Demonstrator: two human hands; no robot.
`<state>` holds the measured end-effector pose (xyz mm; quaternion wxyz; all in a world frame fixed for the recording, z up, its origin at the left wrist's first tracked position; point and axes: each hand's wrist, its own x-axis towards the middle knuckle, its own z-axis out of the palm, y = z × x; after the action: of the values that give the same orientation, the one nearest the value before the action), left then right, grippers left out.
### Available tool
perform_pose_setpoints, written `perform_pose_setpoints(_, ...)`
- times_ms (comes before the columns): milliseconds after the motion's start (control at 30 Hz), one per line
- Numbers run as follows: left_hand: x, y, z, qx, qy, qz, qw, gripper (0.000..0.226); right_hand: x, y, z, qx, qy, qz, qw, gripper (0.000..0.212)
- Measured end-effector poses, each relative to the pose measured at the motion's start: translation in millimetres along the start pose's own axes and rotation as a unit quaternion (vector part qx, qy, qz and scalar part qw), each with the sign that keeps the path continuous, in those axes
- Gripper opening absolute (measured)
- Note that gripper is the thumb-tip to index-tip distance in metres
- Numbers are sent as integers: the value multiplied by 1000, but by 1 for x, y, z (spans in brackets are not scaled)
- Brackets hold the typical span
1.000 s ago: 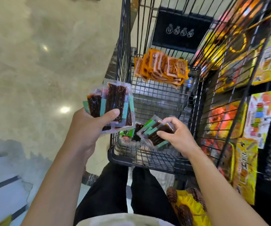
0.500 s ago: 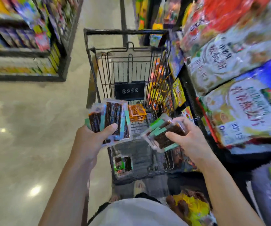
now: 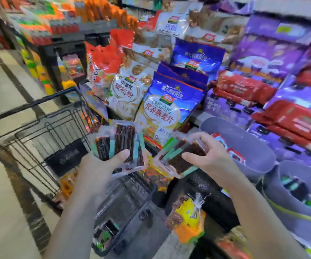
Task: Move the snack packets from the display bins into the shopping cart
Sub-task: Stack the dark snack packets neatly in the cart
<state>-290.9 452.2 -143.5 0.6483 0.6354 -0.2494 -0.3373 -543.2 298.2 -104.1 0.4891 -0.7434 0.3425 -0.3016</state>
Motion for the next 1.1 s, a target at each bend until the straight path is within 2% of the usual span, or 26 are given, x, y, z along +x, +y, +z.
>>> perform_pose_setpoints(67, -1, 5, 44, 14, -40, 2, 999, 64, -28, 2, -40, 4, 49, 7, 999, 27)
perform_pose_setpoints(167, -6, 7, 93, 22, -92, 1, 996, 72, -60, 7, -82, -6, 101, 14, 995, 26)
perform_pose_setpoints(267, -27, 7, 163, 41, -155, 32, 987, 51, -106, 17, -139, -3, 144, 27, 989, 27)
perform_pose_setpoints(467, -89, -5, 302, 19, -255, 4, 967, 39, -193, 49, -255, -33, 236, 70, 969, 40)
perform_pose_setpoints(567, -114, -10, 361, 32, -291, -1, 956, 20, -227, 69, -304, -38, 277, 85, 956, 34)
perform_pose_setpoints(633, -125, -14, 393, 73, -287, 3, 955, 13, -243, 80, -329, -49, 294, 99, 949, 32)
perform_pose_setpoints(767, -137, -19, 446, 94, -305, -19, 947, 8, -256, 101, -368, -52, 307, 125, 942, 26)
perform_pose_setpoints(900, -131, -32, 483, 163, -323, -37, 931, 6, -249, 126, -386, -32, 294, 165, 941, 26)
perform_pose_setpoints(1100, -101, -59, 522, 259, -341, -63, 901, 18, -218, 166, -400, -69, 238, 239, 939, 28)
